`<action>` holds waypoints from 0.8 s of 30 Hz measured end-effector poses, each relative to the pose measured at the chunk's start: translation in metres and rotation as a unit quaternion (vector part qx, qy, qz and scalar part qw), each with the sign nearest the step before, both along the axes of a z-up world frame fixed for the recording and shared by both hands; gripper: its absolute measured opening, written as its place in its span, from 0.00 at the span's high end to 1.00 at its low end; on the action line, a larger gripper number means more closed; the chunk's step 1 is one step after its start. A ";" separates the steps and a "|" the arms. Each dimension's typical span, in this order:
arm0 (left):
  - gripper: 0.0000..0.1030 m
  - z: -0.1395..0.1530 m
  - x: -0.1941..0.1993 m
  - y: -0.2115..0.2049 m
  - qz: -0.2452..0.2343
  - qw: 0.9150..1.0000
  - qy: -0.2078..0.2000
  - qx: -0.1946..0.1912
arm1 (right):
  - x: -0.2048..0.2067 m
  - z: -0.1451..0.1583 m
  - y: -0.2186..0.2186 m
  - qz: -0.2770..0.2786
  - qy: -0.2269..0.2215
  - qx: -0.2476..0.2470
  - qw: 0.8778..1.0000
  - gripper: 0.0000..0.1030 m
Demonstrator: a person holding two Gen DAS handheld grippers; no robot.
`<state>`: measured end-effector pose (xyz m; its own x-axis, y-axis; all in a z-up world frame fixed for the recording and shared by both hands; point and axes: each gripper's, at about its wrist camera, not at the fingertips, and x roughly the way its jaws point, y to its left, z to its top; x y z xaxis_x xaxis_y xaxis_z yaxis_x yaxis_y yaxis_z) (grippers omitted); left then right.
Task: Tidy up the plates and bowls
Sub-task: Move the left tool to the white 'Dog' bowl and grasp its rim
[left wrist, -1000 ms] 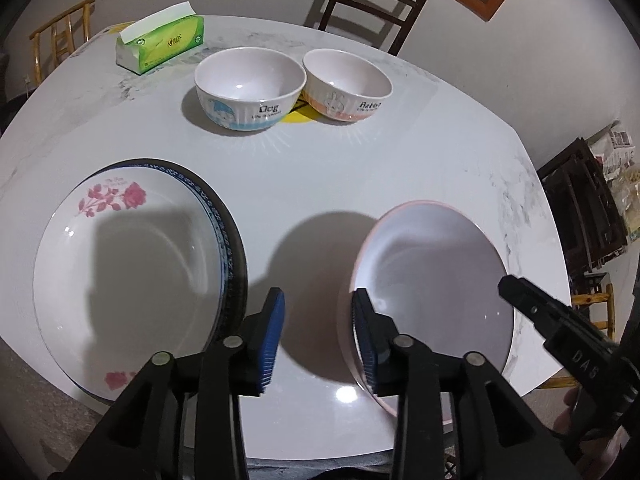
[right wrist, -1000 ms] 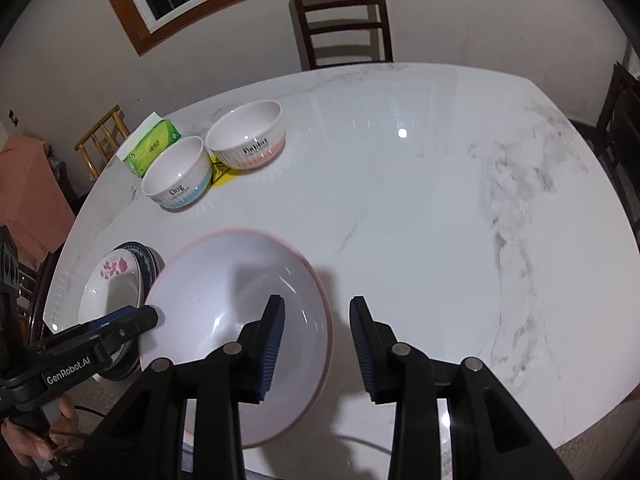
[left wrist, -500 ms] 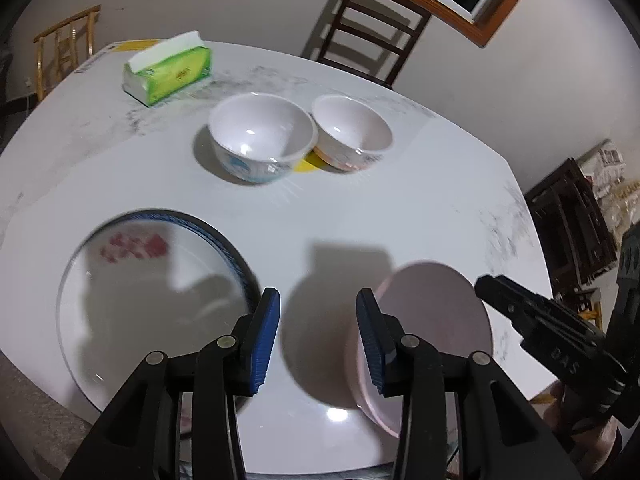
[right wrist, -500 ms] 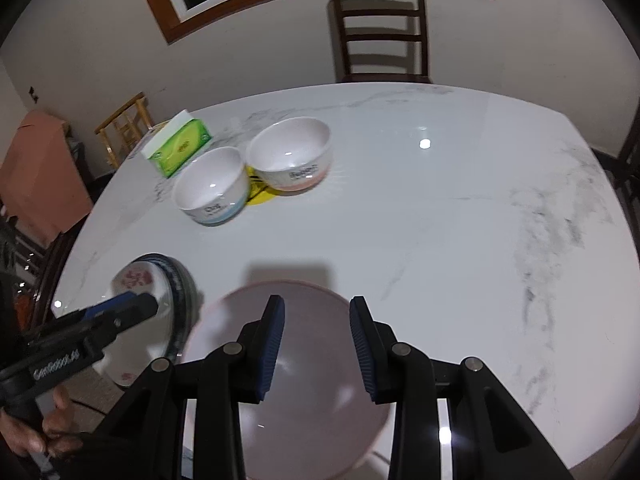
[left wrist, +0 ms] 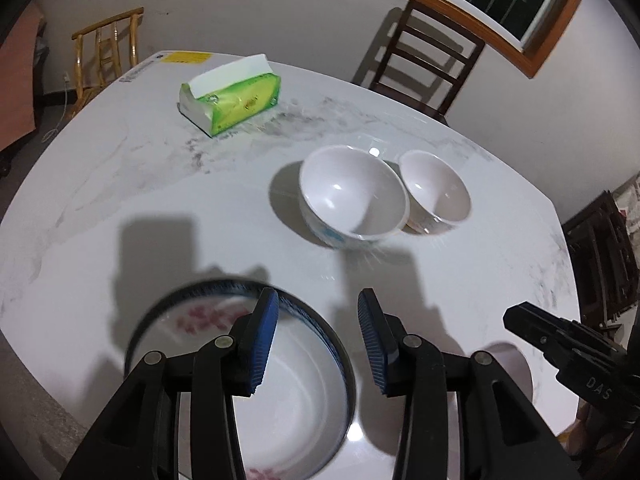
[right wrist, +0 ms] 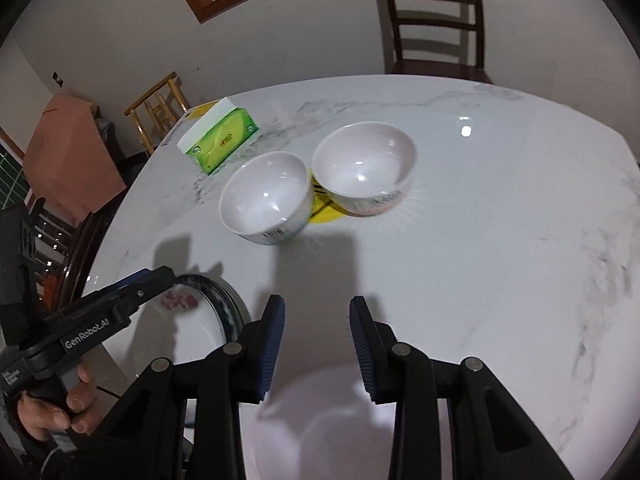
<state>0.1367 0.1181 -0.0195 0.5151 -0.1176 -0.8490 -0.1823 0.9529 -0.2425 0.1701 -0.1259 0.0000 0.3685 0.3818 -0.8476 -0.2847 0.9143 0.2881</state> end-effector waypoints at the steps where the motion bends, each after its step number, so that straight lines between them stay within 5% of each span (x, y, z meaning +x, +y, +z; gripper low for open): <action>1: 0.64 0.000 0.006 0.002 0.001 1.000 0.002 0.003 | 0.005 -0.001 0.004 0.004 0.003 0.001 1.000 0.67; 24: 0.65 -0.047 0.109 0.026 0.023 0.999 0.040 -0.015 | 0.118 -0.055 0.069 0.044 0.061 -0.032 0.997 0.67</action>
<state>0.2455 0.1446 -0.0663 0.4504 -0.1210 -0.8846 -0.2462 0.9355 -0.2533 0.2878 -0.0570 -0.0548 0.2279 0.3518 -0.9079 -0.3311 0.9049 0.2675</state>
